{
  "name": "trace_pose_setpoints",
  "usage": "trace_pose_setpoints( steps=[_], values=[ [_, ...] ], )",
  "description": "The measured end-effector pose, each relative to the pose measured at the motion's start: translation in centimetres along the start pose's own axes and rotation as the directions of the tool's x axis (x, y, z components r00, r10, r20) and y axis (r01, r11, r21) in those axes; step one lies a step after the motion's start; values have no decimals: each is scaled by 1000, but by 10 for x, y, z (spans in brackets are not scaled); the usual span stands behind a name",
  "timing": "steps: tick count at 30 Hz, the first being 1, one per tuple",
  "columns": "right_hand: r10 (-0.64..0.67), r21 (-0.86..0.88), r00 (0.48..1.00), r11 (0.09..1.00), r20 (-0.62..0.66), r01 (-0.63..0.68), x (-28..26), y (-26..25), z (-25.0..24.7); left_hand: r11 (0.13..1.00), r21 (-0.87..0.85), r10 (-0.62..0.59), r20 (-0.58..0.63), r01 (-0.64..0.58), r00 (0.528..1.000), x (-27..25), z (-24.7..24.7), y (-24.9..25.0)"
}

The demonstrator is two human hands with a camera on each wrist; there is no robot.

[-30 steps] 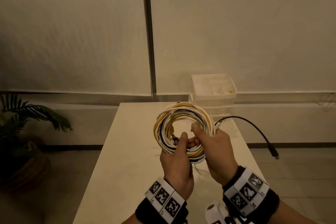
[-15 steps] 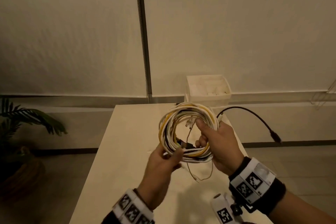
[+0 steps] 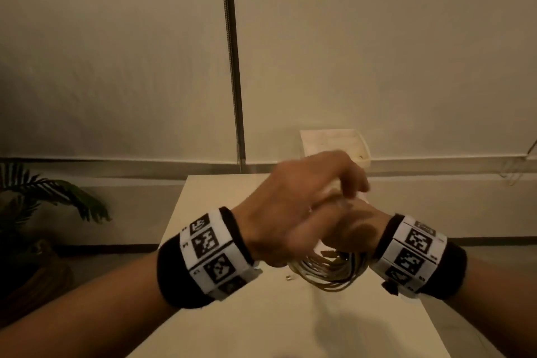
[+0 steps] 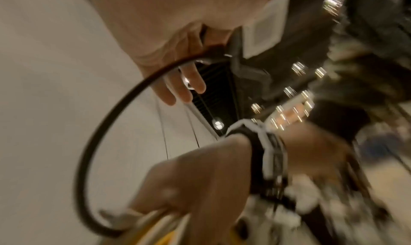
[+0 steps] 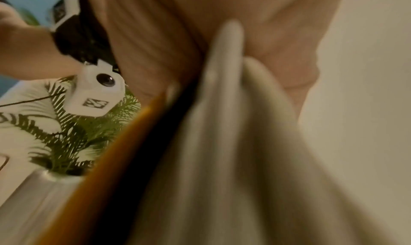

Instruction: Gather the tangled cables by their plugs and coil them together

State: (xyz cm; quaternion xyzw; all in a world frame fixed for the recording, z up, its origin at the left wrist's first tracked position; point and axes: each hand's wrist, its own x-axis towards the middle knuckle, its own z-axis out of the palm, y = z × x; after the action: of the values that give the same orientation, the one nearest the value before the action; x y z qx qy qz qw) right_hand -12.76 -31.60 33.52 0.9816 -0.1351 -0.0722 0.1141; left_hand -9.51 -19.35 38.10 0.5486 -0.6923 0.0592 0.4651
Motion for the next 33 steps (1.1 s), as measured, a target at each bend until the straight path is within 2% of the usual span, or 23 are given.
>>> trace_pose_setpoints(
  steps=[1, 2, 3, 4, 5, 6, 7, 8, 9, 11, 12, 14, 18, 21, 25, 27, 30, 33],
  values=[
    [-119, 76, 989, 989, -91, 126, -7, 6, -5, 975, -186, -143, -87, 125, 986, 6, -3, 0],
    [-179, 201, 983, 962, -50, 185, -21, 27, -4, 904, -351, -300, -117, 244, 947, 14, -7, -3],
    [-196, 218, 980, 955, -46, 201, -26, 34, -5, 820, -440, -436, -66, 366, 898, 20, -12, -8],
    [-186, 182, 979, 963, -88, 199, -33, 37, -10, 769, -408, -518, 52, 492, 854, 24, -15, -15],
    [-208, 164, 966, 959, -152, 233, -34, 35, -12, 765, -279, -544, 202, 581, 814, 25, -16, -23],
    [-247, 154, 947, 947, -207, 281, -38, 35, -17, 785, -113, -545, 342, 609, 766, 21, -12, -29],
    [-275, 146, 936, 939, -220, 311, -38, 36, -22, 814, 43, -538, 431, 579, 724, 15, -5, -33],
    [-276, 170, 932, 933, -233, 319, -38, 40, -28, 838, 145, -531, 446, 527, 721, 9, 3, -37],
    [-251, 208, 942, 932, -221, 297, -38, 48, -35, 852, 188, -520, 398, 488, 756, 5, 10, -41],
    [-231, 314, 950, 904, -211, 290, -40, 59, -43, 858, 161, -513, 261, 487, 818, 2, 16, -44],
    [-236, 358, 943, 881, -233, 309, -41, 61, -46, 856, 133, -517, 208, 500, 830, 4, 15, -44],
    [-243, 429, 935, 838, -258, 336, -39, 67, -49, 848, 110, -530, 169, 519, 831, 6, 10, -44],
    [-183, 516, 938, 795, -296, 318, -35, 78, -59, 842, 44, -537, 175, 538, 826, 12, 3, -43],
    [-173, 514, 922, 787, -347, 341, -39, 81, -68, 808, -121, -558, 161, 577, 814, 14, 1, -43],
    [-92, 604, 893, 705, -441, 371, -46, 89, -85, 732, -380, -589, 66, 566, 806, 12, 2, -45],
    [-42, 673, 890, 638, -455, 374, -46, 88, -86, 721, -412, -605, 19, 557, 796, 13, 2, -43],
    [31, 789, 897, 491, -440, 370, -48, 88, -86, 715, -483, -612, -83, 505, 787, 18, 1, -36],
    [64, 815, 888, 431, -456, 388, -49, 86, -91, 702, -552, -615, -152, 450, 773, 22, 2, -34]
  ],
)
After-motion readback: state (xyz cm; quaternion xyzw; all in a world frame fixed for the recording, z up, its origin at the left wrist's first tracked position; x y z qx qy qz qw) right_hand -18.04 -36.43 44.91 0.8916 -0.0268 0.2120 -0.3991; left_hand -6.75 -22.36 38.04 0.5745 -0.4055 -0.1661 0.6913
